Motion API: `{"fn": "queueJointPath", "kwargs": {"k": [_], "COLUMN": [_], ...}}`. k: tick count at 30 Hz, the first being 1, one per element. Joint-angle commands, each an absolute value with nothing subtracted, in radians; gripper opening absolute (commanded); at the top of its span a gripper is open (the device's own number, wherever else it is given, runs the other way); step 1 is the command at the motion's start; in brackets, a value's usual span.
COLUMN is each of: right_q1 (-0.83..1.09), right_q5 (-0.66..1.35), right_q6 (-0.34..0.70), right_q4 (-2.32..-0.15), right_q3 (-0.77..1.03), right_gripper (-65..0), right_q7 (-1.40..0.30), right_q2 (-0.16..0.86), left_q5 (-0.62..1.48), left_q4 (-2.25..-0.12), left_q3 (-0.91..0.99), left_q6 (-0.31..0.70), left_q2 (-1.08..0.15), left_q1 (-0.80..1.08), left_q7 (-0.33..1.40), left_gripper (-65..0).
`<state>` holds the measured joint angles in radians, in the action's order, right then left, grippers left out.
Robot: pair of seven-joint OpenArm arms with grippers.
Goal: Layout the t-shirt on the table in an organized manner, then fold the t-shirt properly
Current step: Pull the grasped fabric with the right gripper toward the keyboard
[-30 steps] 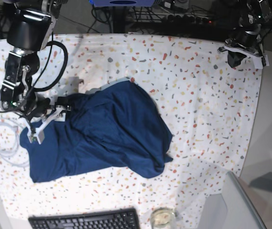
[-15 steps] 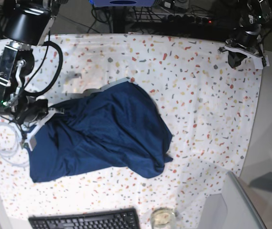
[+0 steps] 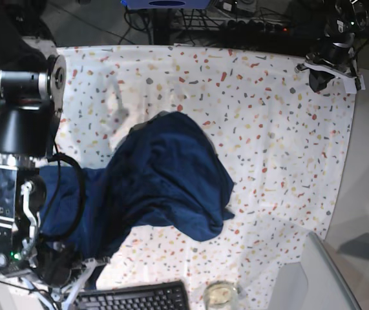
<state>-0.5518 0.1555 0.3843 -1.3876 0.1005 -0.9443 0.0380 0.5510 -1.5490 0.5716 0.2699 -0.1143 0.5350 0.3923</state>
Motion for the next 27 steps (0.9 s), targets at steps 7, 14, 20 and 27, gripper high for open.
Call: {"fn": "queueJointPath", "kwargs": {"k": [7, 14, 20, 27], "right_q1": [-0.766, -0.886, -0.858, -0.588], "right_q5": [0.153, 0.153, 0.156, 0.154], "right_q6": [0.383, 0.380, 0.387, 0.387], "right_q4": [-0.961, -0.690, -0.750, -0.975], "right_q3": [0.096, 0.093, 0.033, 0.027], "right_gripper": [-64.2, -59.4, -2.3, 0.0], "right_q7": [-0.472, -0.077, -0.410, -0.550], "right_q2": [0.067, 0.094, 0.142, 0.136], "left_q5": [0.561, 0.561, 0.561, 0.561], "left_q4": [-1.569, -1.566, -1.563, -1.561], "left_q3": [0.573, 0.572, 0.572, 0.572], "left_q6": [0.275, 0.275, 0.275, 0.275], "left_q2": [-0.119, -0.116, -0.114, -0.114], "left_q1": [0.552, 0.567, 0.572, 0.568], "left_q7": [0.374, 0.374, 0.374, 0.374], "left_gripper": [-65.0, -65.0, -65.0, -65.0]}}
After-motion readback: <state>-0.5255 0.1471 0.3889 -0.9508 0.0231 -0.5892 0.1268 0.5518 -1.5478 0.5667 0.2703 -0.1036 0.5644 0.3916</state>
